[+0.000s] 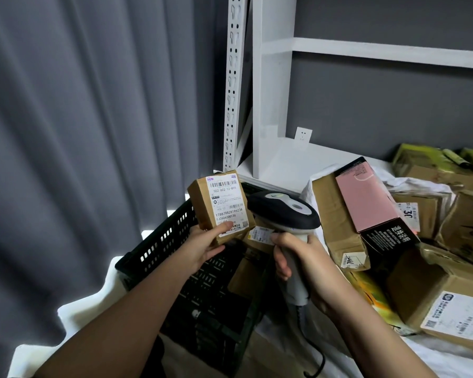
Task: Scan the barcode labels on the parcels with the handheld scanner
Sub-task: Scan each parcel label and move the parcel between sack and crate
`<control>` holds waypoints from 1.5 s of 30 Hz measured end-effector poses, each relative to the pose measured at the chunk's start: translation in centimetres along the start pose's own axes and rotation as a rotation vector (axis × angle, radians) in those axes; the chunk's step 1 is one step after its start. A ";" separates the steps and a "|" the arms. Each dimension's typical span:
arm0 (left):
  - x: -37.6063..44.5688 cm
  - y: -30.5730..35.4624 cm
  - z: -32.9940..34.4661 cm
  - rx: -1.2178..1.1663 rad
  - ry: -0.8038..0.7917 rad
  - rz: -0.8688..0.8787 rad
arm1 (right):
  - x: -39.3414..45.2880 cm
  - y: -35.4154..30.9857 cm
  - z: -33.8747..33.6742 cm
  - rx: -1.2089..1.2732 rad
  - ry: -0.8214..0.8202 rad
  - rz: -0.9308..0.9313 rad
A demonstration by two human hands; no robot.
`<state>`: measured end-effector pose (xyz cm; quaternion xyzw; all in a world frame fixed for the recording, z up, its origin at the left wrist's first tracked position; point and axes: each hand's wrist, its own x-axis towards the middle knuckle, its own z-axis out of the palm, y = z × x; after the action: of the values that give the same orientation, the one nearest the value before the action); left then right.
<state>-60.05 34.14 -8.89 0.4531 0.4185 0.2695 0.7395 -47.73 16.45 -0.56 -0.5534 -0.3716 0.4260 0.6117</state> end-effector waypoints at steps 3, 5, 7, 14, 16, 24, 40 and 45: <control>-0.1 0.0 0.1 0.030 0.022 -0.016 | -0.2 -0.2 -0.1 0.049 0.009 -0.003; -0.5 0.1 0.6 0.057 0.061 -0.020 | -0.6 -0.4 -0.4 0.080 0.050 -0.007; -1.3 0.2 1.3 0.103 0.116 0.008 | -1.3 -1.1 -1.0 0.138 0.103 -0.032; -7.1 3.2 6.2 0.379 0.102 0.347 | -5.5 -4.7 -6.8 0.162 0.299 -0.157; -8.7 5.2 9.2 0.419 0.045 0.420 | -7.2 -5.9 -9.2 0.202 0.380 -0.191; -12.1 12.5 23.7 1.068 -0.005 0.750 | -12.5 -8.2 -16.5 0.162 0.571 -0.263; -11.6 11.7 37.7 2.054 0.128 0.766 | -14.5 -8.1 -22.4 0.277 0.741 -0.242; -10.7 13.4 35.8 2.002 0.222 0.815 | -14.1 -8.0 -21.9 0.305 0.715 -0.213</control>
<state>-34.78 15.86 15.67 0.9285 0.3312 0.0708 -0.1524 -31.65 -4.77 5.20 -0.5280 -0.1234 0.1910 0.8182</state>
